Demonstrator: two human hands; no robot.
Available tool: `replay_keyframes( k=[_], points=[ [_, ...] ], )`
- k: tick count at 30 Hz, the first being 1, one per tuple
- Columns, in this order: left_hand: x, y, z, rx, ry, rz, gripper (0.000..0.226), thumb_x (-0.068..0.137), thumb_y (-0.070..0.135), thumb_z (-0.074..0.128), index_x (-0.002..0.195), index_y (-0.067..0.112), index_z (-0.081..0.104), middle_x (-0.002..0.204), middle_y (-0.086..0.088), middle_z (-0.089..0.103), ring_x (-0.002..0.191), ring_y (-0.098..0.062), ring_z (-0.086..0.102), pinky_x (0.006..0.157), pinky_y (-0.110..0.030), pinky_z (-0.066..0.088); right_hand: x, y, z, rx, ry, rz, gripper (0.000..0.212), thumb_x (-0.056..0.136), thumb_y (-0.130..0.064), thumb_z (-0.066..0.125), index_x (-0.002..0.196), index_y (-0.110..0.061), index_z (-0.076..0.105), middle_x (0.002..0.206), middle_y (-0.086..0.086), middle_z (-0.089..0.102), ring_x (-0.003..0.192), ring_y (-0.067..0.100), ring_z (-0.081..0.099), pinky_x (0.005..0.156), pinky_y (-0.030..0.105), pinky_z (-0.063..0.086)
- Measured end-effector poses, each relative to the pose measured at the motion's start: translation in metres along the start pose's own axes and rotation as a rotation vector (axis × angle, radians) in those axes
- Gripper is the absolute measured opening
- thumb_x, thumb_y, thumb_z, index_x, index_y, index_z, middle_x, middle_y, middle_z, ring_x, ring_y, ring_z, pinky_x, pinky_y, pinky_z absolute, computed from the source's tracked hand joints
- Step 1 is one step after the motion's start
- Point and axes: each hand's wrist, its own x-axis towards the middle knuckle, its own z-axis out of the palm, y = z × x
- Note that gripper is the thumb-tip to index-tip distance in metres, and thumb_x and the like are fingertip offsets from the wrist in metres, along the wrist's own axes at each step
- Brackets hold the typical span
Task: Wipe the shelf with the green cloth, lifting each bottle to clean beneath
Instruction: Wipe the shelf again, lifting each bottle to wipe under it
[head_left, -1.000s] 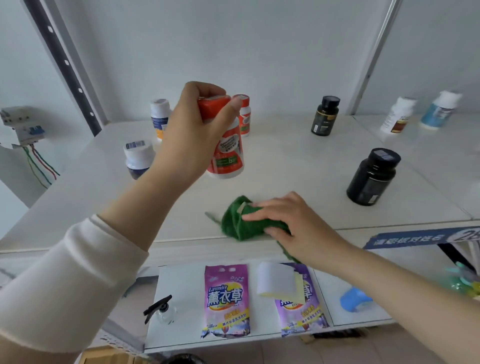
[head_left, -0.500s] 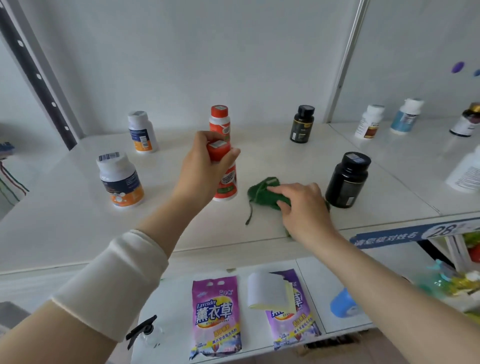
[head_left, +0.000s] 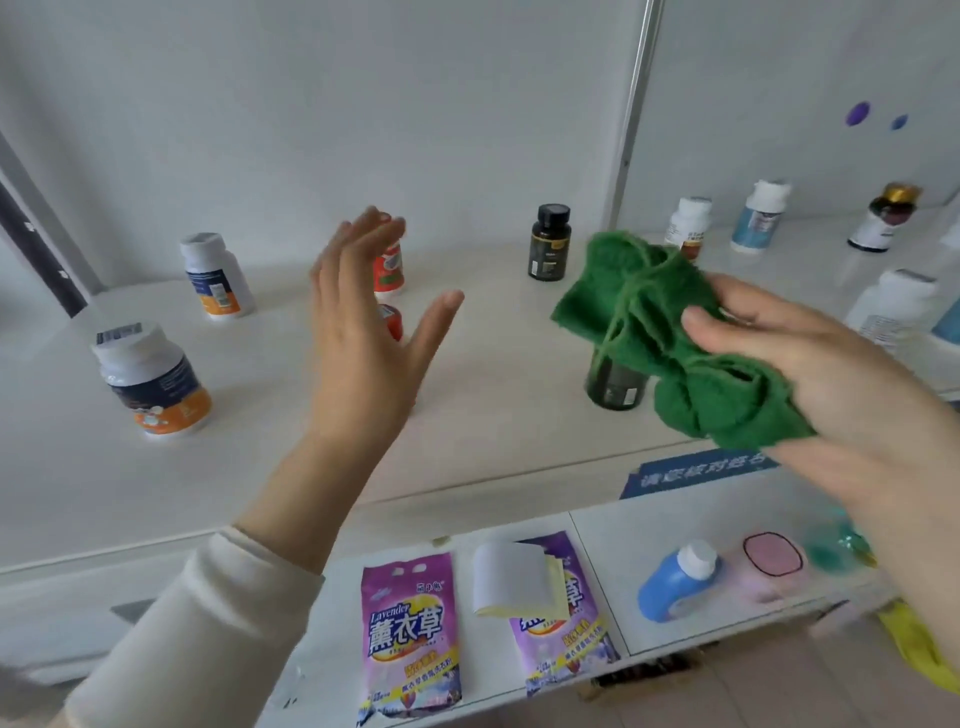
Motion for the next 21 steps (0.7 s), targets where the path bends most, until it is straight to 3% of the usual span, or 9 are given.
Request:
replay_keyframes(
  k=[3, 5, 8, 11, 13, 15, 19, 21],
  points=[
    [-0.001, 0.046, 0.041, -0.155, -0.184, 0.055, 0.052, 0.080, 0.044, 0.057, 0.122, 0.014, 0.048, 0.125, 0.005, 0.051, 0.114, -0.006, 0.048, 0.096, -0.012, 0.034, 0.025, -0.012, -0.047, 0.002, 0.082, 0.010, 0.035, 0.077, -0.014, 0.053, 0.109, -0.025, 0.062, 0.098, -0.003, 0.072, 0.084, 0.008, 0.069, 0.072, 0.023, 0.054],
    [-0.006, 0.068, 0.078, -0.192, -0.373, -0.037, 0.058, 0.077, 0.046, 0.062, 0.125, 0.017, 0.045, 0.126, 0.002, 0.051, 0.116, -0.009, 0.048, 0.092, -0.015, 0.036, 0.045, -0.009, -0.077, -0.032, 0.149, 0.030, 0.031, 0.089, -0.009, 0.048, 0.112, -0.024, 0.060, 0.103, -0.001, 0.069, 0.085, 0.008, 0.068, 0.075, 0.022, 0.049],
    [-0.016, 0.073, 0.120, -0.143, -0.440, -0.182, 0.062, 0.074, 0.044, 0.065, 0.127, 0.022, 0.042, 0.127, 0.004, 0.048, 0.115, -0.007, 0.046, 0.084, -0.009, 0.030, 0.076, 0.010, -0.119, -0.143, 0.274, 0.087, 0.033, 0.090, -0.007, 0.049, 0.118, -0.021, 0.059, 0.111, 0.006, 0.065, 0.088, 0.015, 0.062, 0.076, 0.026, 0.045],
    [-0.019, 0.064, 0.141, -0.182, -0.422, -0.303, 0.044, 0.078, 0.037, 0.063, 0.117, 0.030, 0.044, 0.118, 0.005, 0.058, 0.108, -0.011, 0.055, 0.086, -0.021, 0.045, 0.112, 0.046, -0.147, -0.606, 0.342, 0.049, 0.036, 0.091, -0.011, 0.051, 0.125, -0.023, 0.055, 0.121, 0.004, 0.060, 0.094, 0.017, 0.059, 0.079, 0.024, 0.043],
    [-0.015, 0.063, 0.143, -0.226, -0.360, -0.352, 0.030, 0.081, 0.033, 0.060, 0.107, 0.035, 0.044, 0.111, 0.004, 0.063, 0.104, -0.011, 0.059, 0.087, -0.027, 0.049, 0.131, 0.063, -0.152, -0.977, 0.265, 0.025, 0.038, 0.092, -0.015, 0.049, 0.130, -0.023, 0.050, 0.137, 0.003, 0.049, 0.118, 0.023, 0.050, 0.096, 0.028, 0.036],
    [-0.003, 0.064, 0.136, -0.257, -0.261, -0.381, 0.022, 0.081, 0.038, 0.058, 0.099, 0.040, 0.046, 0.105, 0.006, 0.065, 0.100, -0.008, 0.061, 0.086, -0.027, 0.049, 0.143, 0.072, -0.144, -1.100, 0.118, -0.012, 0.040, 0.094, -0.016, 0.045, 0.133, -0.025, 0.045, 0.146, 0.000, 0.038, 0.132, 0.021, 0.036, 0.107, 0.030, 0.025],
    [0.032, 0.067, 0.104, -0.220, -0.064, -0.365, 0.025, 0.071, 0.050, 0.057, 0.094, 0.043, 0.051, 0.110, -0.006, 0.063, 0.103, -0.020, 0.062, 0.093, -0.044, 0.048, 0.120, 0.088, -0.096, -1.039, -0.292, -0.284, 0.043, 0.095, -0.017, 0.042, 0.135, -0.032, 0.041, 0.147, -0.014, 0.031, 0.136, 0.007, 0.026, 0.105, 0.015, 0.012],
    [0.042, 0.068, 0.089, -0.194, 0.006, -0.339, 0.025, 0.071, 0.049, 0.057, 0.094, 0.042, 0.052, 0.109, -0.007, 0.064, 0.103, -0.020, 0.062, 0.093, -0.045, 0.049, 0.086, 0.096, -0.070, -0.947, -0.470, -0.420, 0.044, 0.093, -0.017, 0.046, 0.133, -0.035, 0.042, 0.147, -0.016, 0.031, 0.135, 0.004, 0.024, 0.103, 0.013, 0.008]
  ],
)
